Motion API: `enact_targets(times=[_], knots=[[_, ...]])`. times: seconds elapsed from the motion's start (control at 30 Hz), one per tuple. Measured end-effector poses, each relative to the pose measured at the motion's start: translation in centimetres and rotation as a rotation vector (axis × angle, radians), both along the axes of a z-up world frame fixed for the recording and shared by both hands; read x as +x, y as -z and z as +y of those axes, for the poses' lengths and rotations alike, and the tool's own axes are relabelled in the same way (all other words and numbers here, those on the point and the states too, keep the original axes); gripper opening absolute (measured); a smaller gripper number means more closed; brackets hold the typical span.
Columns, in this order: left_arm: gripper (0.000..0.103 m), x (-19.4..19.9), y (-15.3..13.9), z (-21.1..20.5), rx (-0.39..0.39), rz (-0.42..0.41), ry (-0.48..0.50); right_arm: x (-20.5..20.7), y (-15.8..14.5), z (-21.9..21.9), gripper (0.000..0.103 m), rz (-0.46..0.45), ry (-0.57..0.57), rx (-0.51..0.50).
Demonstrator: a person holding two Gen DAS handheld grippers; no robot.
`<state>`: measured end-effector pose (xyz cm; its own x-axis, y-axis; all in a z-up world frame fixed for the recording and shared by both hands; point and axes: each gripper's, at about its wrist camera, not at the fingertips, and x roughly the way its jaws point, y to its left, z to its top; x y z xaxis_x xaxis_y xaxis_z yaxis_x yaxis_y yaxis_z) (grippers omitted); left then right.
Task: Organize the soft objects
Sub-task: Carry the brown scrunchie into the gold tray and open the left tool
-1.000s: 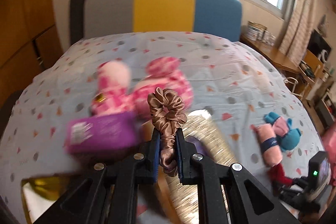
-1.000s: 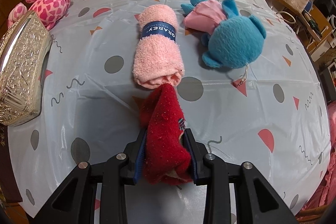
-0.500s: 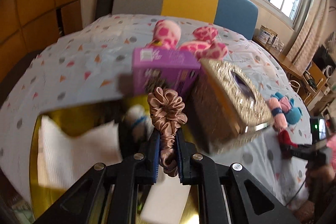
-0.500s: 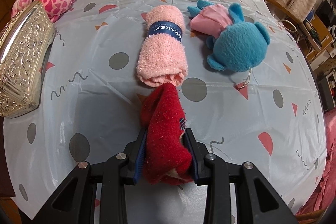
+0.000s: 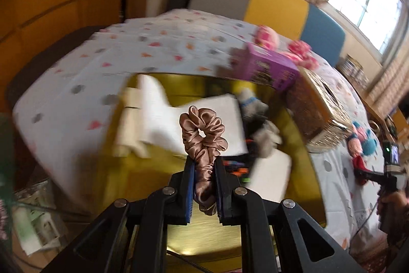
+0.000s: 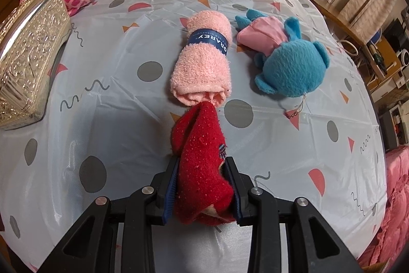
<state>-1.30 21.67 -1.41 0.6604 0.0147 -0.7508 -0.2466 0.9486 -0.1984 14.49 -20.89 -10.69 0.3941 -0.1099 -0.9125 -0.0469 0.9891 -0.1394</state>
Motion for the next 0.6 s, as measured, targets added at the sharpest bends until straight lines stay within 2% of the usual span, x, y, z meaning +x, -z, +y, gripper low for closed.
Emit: enact_targets(times=[0.23,0.3,0.4,0.6], knots=[[0.015,-4.4,-2.4,6.6,0.067,-0.043,-0.163,-0.1,-0.1,-0.1,0.035,0.002,0.014,0.014],[0.015,-5.1,-2.3,7.5,0.062,-0.043,-0.186,-0.2,-0.1,-0.1,0.035,-0.001,0.013,0.009],[0.015,-5.2,-1.0,7.3,0.025,-0.029,-0.172,0.0,-0.1,-0.3,0.035,-0.008,0.006,-0.009],[0.016,-3.3,1.9,4.5,-0.047,0.025,-0.073,-0.4,0.0,0.2,0.035,-0.019,0.000,-0.035]])
